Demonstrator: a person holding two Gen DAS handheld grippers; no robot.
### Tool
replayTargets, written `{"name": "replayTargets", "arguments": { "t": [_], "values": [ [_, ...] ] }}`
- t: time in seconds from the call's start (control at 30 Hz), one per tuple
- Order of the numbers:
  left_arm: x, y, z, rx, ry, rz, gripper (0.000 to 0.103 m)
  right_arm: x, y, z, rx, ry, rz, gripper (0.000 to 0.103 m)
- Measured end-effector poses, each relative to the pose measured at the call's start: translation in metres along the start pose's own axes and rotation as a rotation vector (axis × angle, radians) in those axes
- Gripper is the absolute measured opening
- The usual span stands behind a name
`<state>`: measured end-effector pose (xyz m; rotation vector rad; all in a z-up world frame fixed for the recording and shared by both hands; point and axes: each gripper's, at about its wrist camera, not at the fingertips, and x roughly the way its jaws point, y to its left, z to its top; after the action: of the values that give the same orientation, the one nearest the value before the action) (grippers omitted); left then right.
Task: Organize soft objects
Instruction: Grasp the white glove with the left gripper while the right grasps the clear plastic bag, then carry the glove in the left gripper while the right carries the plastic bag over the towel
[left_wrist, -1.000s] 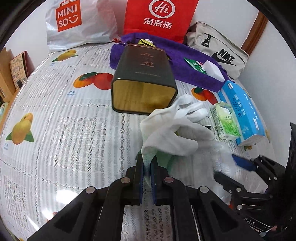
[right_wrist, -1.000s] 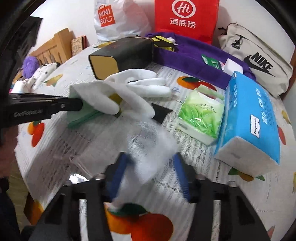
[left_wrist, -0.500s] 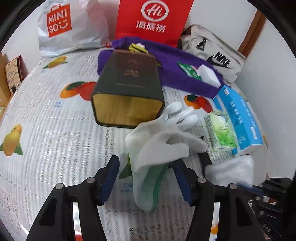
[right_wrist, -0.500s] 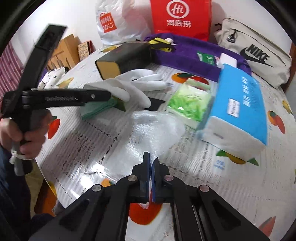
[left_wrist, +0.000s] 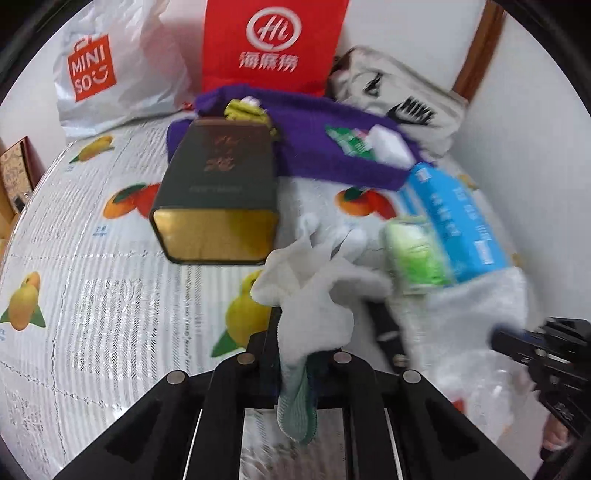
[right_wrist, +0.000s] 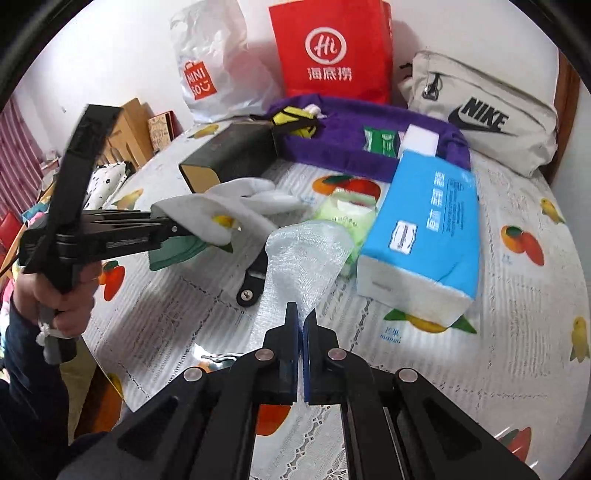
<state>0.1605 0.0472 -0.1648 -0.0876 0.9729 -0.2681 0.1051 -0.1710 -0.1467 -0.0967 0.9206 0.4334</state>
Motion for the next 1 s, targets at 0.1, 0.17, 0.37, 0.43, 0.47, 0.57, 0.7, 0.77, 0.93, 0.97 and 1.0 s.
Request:
{"name": "replayTargets", "arguments": {
  "t": [0.1,0.17,0.37,0.43,0.47,0.57,0.7,0.77,0.93,0.97,1.0],
  "values": [
    [-0.019,-0.006,0.004,0.010,-0.038,-0.021,0.010,-0.007,0.001,0.004,-0.003,-0.019,0.009,0.002],
    [-0.029,-0.010,0.009,0.017,-0.057,-0.030,0.010,-0.013,0.000,0.009,-0.003,-0.036,0.011,0.002],
    [-0.042,-0.018,0.029,0.040,-0.090,-0.007,0.010,-0.030,-0.007,0.026,-0.006,-0.090,0.006,0.002],
    [-0.039,-0.020,0.039,0.044,-0.087,0.005,0.010,-0.032,-0.011,0.032,-0.007,-0.100,0.000,0.002],
    [-0.036,-0.021,0.043,0.046,-0.084,0.008,0.010,-0.034,-0.013,0.035,-0.006,-0.108,-0.004,0.002],
    [-0.030,-0.023,0.055,0.047,-0.075,0.023,0.010,-0.036,-0.020,0.047,-0.011,-0.124,-0.009,0.002],
    [-0.014,-0.022,0.071,0.038,-0.044,0.056,0.010,-0.033,-0.029,0.063,-0.008,-0.137,-0.017,0.002],
    [-0.006,-0.023,0.080,0.041,-0.031,0.054,0.011,-0.031,-0.033,0.068,-0.005,-0.139,-0.013,0.002],
    [0.020,-0.024,0.099,0.033,0.010,0.058,0.011,-0.023,-0.040,0.080,-0.002,-0.135,0.001,0.002],
    [0.026,-0.024,0.103,0.029,0.019,0.061,0.011,-0.021,-0.041,0.082,-0.002,-0.132,0.002,0.002],
    [0.033,-0.024,0.108,0.030,0.028,0.063,0.011,-0.018,-0.043,0.085,-0.002,-0.128,0.003,0.002]
  ]
}}
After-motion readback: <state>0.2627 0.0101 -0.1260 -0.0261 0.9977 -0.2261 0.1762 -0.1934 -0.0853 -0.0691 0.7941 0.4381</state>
